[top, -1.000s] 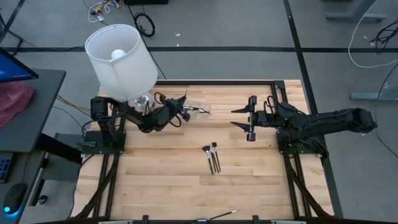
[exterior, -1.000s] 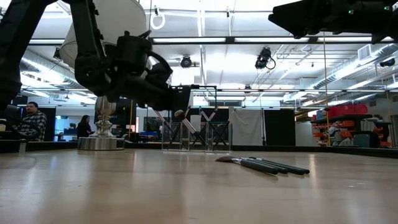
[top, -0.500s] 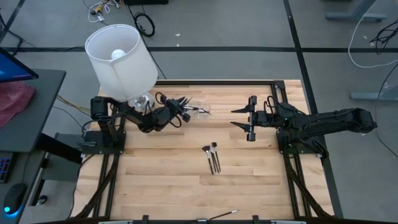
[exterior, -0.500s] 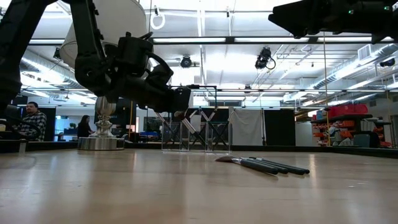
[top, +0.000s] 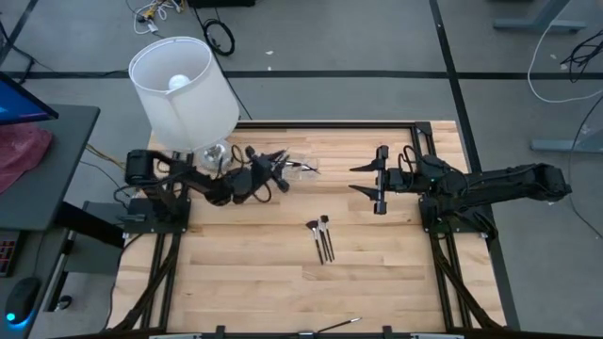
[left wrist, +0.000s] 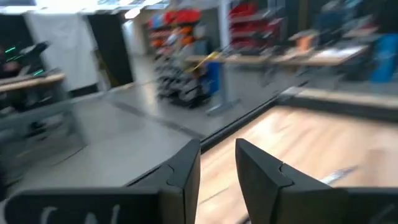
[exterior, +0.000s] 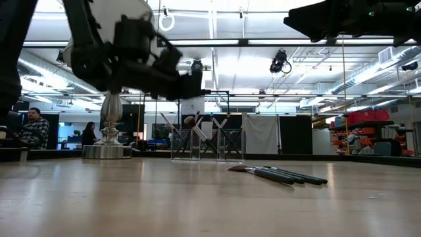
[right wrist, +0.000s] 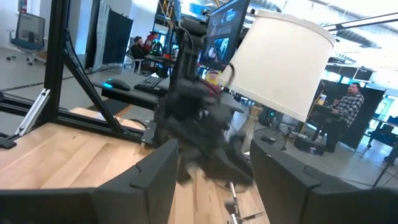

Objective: Put items in baskets/containers
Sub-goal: Put the black eyeliner brush into the transparent organizer

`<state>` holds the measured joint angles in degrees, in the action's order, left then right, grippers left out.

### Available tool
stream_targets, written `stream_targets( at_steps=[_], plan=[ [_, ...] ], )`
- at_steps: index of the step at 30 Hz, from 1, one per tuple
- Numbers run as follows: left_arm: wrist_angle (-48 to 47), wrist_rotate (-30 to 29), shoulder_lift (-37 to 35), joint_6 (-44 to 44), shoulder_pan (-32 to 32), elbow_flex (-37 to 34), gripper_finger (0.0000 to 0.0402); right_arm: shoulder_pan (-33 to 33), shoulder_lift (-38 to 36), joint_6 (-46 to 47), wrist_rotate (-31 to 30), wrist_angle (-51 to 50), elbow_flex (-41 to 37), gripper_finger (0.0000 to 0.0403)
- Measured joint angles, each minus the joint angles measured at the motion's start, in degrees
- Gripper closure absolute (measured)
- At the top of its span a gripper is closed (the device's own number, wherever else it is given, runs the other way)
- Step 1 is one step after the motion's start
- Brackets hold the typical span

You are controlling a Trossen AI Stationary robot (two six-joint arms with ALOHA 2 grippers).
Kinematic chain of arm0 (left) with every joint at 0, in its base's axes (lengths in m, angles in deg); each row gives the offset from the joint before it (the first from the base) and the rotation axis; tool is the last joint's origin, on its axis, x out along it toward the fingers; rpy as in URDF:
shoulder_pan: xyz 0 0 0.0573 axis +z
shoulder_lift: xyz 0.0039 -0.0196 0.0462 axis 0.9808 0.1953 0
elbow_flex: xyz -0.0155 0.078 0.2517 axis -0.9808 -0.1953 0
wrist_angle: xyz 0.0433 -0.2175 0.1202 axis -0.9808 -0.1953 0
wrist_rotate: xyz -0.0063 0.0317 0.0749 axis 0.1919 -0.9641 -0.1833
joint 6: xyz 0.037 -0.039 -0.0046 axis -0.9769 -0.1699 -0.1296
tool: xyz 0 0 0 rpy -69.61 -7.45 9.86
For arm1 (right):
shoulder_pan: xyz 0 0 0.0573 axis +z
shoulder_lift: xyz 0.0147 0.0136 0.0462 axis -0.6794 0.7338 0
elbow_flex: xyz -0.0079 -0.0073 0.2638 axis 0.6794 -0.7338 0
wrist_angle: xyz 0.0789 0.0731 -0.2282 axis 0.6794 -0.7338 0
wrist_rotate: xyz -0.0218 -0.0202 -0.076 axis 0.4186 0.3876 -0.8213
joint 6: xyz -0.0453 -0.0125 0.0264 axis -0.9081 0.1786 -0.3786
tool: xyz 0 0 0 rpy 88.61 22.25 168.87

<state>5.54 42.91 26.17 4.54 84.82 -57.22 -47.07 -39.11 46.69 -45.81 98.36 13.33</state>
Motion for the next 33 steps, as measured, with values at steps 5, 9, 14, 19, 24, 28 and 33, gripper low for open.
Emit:
stream_targets(
  at_steps=[5, 9, 14, 19, 24, 28, 33],
  plan=[
    [-0.23, -0.01, -5.99, -3.49, -9.59, 0.04, 0.0294, -0.04, 0.0, 0.22, 3.75, -1.19, 0.0, 0.0199],
    [-0.12, 0.28, -9.71, -7.01, -14.26, 0.4, 0.0294, 1.24, 0.56, 4.81, 17.45, -7.07, 0.07, 0.0199],
    [-1.45, -0.2, -11.03, -5.59, -15.93, 0.9, 0.0294, 9.43, 5.23, 5.85, 20.24, -20.67, 0.02, 0.0199],
    [-5.82, -0.02, -11.01, -4.03, -17.27, 0.87, 0.0294, 17.16, 14.57, -0.12, 16.66, -14.93, 0.02, 0.0199],
    [-5.63, -0.5, -11.01, -4.45, -17.96, 0.87, 0.0294, 19.53, 21.72, -5.9, 16.22, -6.54, 0.02, 0.0199],
    [-5.74, -0.52, -11.01, -4.43, -17.96, 0.87, 0.0294, 19.48, 25.21, -7.02, 16.02, -1.62, 0.02, 0.0199],
    [-5.76, -0.52, -11.01, -2.79, -17.94, 0.87, 0.0294, 19.47, 26.47, -4.13, 16.48, 2.59, 0.02, 0.0199]
  ],
)
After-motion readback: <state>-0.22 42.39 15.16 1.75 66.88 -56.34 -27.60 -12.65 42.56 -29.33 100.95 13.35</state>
